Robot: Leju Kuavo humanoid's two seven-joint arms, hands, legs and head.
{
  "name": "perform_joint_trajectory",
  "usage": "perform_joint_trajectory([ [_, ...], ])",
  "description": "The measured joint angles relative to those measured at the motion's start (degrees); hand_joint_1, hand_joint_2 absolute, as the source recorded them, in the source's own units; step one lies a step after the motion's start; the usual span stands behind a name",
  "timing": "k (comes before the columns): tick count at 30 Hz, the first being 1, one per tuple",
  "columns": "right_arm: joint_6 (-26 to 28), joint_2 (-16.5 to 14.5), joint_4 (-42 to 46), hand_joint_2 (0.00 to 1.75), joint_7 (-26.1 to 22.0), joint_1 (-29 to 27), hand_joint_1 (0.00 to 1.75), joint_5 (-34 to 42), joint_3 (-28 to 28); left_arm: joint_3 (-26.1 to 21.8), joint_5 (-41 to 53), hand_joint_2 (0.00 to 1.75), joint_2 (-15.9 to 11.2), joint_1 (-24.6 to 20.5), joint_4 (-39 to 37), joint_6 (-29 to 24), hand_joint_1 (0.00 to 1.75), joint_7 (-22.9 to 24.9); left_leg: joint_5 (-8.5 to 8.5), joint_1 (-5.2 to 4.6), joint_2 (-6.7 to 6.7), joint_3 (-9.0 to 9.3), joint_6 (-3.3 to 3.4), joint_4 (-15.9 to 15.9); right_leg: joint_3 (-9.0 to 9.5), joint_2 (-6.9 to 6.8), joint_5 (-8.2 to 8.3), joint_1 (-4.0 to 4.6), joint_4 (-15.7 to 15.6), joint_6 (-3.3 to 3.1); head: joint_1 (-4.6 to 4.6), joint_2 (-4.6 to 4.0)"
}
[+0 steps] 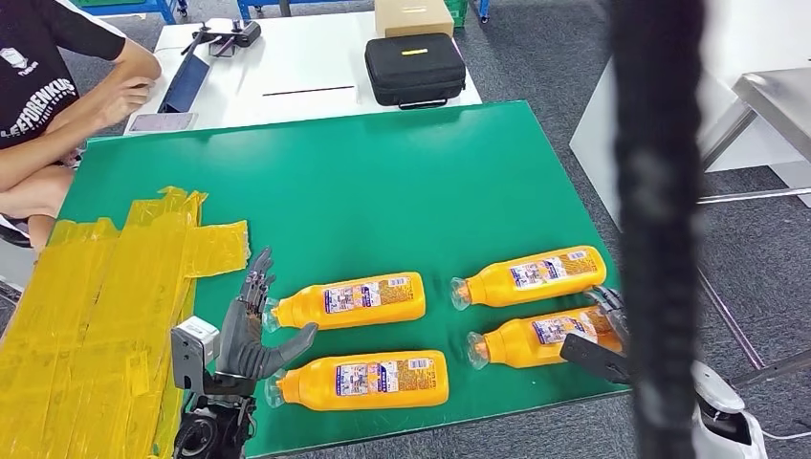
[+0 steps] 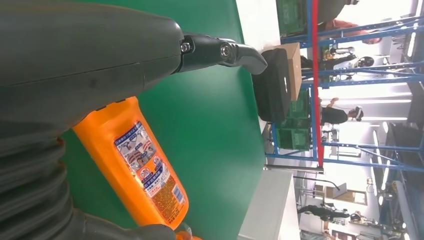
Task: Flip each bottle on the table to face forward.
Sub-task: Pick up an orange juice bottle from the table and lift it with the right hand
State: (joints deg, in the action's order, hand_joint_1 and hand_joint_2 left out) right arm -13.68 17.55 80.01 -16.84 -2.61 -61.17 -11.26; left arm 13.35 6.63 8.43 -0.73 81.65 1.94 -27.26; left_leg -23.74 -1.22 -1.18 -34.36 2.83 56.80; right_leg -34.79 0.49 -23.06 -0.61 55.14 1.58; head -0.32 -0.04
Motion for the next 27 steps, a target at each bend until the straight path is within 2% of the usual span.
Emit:
perform_joint_trajectory([
  [4, -2.57, 2.12, -0.51, 1.75, 1.26, 0.61, 0.55, 1.47, 2.97, 0.05, -0.75, 1.75, -0.03, -0.59, -0.88, -0.27, 0.00, 0.10, -0.04, 0.00, 0.04, 0.20, 0.03, 0.00, 0.17, 0.04, 0.00, 0.00, -0.01, 0.00, 0.00, 0.00],
  [8, -5.63, 4.95, -1.03, 1.75, 2.23, 1.19, 1.56, 3.60, 6.58, 0.11, -1.48, 1.75, -0.08, -1.09, -2.10, -0.70, 0.00, 0.13, -0.14, 0.00, 0.08, 0.49, 0.12, 0.00, 0.42, 0.10, -0.03, 0.01, -0.04, 0.00, 0.01, 0.00],
  [9, -6.31, 5.70, -1.14, 1.75, 2.36, 1.29, 1.64, 4.13, 7.47, 0.14, -1.62, 1.75, -0.09, -1.22, -2.40, -0.77, 0.00, 0.13, -0.16, 0.00, 0.08, 0.55, 0.14, 0.00, 0.49, 0.12, -0.03, 0.02, -0.04, 0.00, 0.00, 0.00],
  [11, -7.28, 7.09, -1.20, 1.75, 2.47, 1.53, 1.71, 5.08, 9.02, 0.19, -1.85, 1.75, -0.13, -1.42, -2.91, -0.82, 0.00, 0.13, -0.17, 0.00, 0.08, 0.67, 0.14, 0.00, 0.60, 0.12, -0.05, 0.02, -0.05, 0.01, 0.01, 0.00],
  [17, -9.32, 10.21, -1.75, 1.75, 2.46, 2.36, 1.75, 7.59, 12.51, 0.25, -2.68, 1.75, -0.20, -1.72, -4.33, -1.09, 0.00, 0.09, -0.17, 0.00, 0.08, 0.78, 0.15, 0.00, 0.71, 0.13, -0.05, 0.02, -0.05, 0.02, 0.01, 0.00],
  [27, -9.50, 12.03, -3.39, 1.75, 2.41, 3.76, 1.75, 8.45, 15.17, 0.24, -3.32, 1.75, -0.21, -2.14, -6.53, -1.43, 0.00, -0.40, -0.17, 0.00, 0.09, 0.85, 0.15, 0.00, 0.79, 0.14, -0.05, 0.03, -0.05, 0.02, 0.01, 0.00],
])
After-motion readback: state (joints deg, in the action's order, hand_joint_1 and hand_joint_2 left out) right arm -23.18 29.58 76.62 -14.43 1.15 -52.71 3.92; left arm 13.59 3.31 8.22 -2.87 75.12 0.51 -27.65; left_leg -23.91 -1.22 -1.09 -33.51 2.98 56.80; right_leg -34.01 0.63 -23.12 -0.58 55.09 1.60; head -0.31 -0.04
